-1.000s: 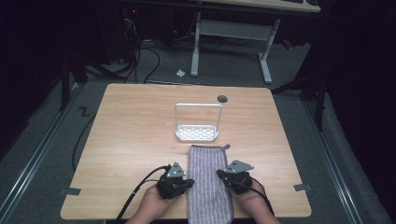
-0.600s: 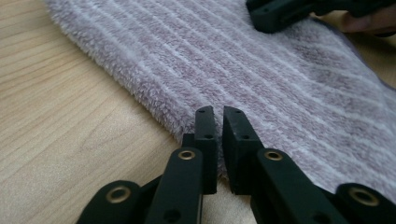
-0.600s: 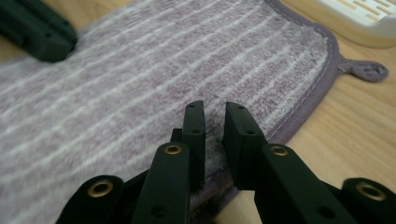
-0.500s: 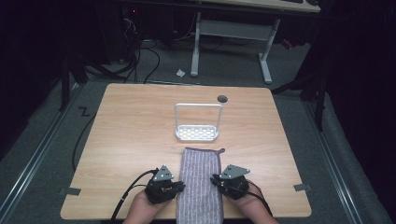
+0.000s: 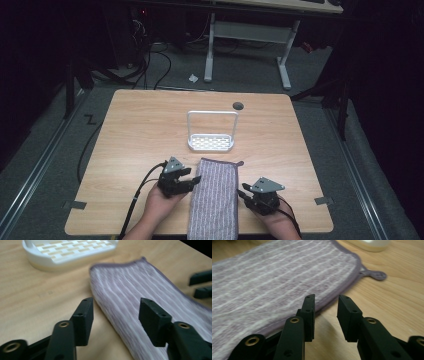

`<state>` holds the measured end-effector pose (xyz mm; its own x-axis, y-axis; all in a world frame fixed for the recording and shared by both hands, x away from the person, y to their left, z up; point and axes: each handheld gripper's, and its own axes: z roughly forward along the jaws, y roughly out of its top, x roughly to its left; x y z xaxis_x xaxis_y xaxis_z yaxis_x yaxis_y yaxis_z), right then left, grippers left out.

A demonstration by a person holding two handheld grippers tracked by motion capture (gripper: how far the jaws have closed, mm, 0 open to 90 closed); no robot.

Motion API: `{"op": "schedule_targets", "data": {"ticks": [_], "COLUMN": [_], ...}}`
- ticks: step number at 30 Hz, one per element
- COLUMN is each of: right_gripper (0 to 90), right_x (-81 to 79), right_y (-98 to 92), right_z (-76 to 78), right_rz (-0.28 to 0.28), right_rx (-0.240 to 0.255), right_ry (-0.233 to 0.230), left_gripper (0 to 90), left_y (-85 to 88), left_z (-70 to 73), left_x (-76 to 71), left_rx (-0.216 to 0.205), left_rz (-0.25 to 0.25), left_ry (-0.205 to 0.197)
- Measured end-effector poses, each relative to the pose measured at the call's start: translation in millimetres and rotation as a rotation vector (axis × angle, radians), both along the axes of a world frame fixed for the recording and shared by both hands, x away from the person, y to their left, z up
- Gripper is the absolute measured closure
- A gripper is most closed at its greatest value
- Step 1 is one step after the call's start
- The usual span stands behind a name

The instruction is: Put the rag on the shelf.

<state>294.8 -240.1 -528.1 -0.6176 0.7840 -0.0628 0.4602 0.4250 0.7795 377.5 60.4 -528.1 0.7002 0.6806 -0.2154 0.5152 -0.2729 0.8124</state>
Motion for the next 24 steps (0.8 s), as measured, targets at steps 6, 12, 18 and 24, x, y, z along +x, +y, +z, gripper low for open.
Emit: {"op": "schedule_targets", "data": {"ticks": [6,12,18,24], "right_gripper": [61.9,58.2,45.9,44.3], "right_x": [4.5,18.8,58.1,80.1], "right_y": [-3.1,3.9,13.8,25.4], "right_z": [1.3,-0.8,2.2,-8.7], "right_rz": [-0.036,-0.066,-0.127,-0.187], "right_rx": [0.017,0.067,0.105,0.084], "right_ry": [-0.018,0.041,0.069,0.116], "left_gripper": [42.7,56.2,70.8,77.8], "left_y": [-23.5,-25.0,-23.2,-23.6], "left_z": [-5.6,-12.3,-13.8,-13.8], "left_x": [29.0,36.1,35.6,33.9], "left_rx": [0.053,0.009,-0.006,0.006], "left_rz": [0.025,0.029,0.038,0.019], "left_ry": [0.007,0.079,0.094,0.096]}}
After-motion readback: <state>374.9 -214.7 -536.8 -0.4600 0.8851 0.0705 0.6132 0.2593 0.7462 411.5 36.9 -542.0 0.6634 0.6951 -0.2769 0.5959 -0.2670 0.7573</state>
